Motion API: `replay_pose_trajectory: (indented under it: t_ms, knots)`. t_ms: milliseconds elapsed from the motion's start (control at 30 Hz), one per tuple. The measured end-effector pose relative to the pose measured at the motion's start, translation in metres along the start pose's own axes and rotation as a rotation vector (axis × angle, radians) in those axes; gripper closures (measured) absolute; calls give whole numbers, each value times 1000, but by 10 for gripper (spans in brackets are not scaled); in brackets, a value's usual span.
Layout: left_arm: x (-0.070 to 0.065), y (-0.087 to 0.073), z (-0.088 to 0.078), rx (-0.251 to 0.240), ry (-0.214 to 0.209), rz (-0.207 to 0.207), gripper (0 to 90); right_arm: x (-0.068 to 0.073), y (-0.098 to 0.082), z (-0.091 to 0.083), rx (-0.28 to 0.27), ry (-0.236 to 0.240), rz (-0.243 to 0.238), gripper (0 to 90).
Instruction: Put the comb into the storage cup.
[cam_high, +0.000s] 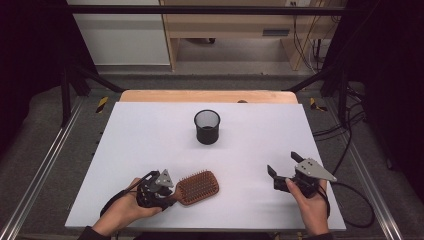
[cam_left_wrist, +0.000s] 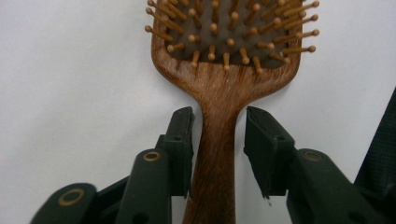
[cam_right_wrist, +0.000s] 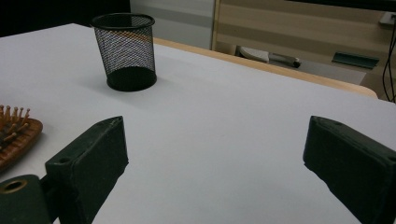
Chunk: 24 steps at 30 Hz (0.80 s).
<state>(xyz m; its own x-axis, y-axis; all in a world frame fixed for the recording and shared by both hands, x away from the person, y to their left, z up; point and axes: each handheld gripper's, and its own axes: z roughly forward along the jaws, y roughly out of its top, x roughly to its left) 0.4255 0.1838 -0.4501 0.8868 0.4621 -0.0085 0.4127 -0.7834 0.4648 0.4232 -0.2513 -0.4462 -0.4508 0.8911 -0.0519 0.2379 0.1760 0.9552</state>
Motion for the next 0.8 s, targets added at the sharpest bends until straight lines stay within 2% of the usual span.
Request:
replay_pose_trajectory:
  t_ms: [133, 333, 433, 700, 800]
  knots:
    - [-2, 0, 3, 39, 9, 36, 644, 0, 0, 1, 3, 2, -1, 64]
    - [-4, 4, 4, 71, 18, 47, 657, 1, 0, 2, 6, 9, -3, 64]
    - [-8, 8, 5, 91, 31, 60, 700, 2, 0, 3, 7, 14, -4, 64]
    - [-11, 11, 6, 116, 50, 50, 728, 2, 0, 3, 10, 21, -3, 64]
    - [-15, 8, 5, 90, 77, 32, 729, 2, 0, 3, 14, 26, 3, 64]
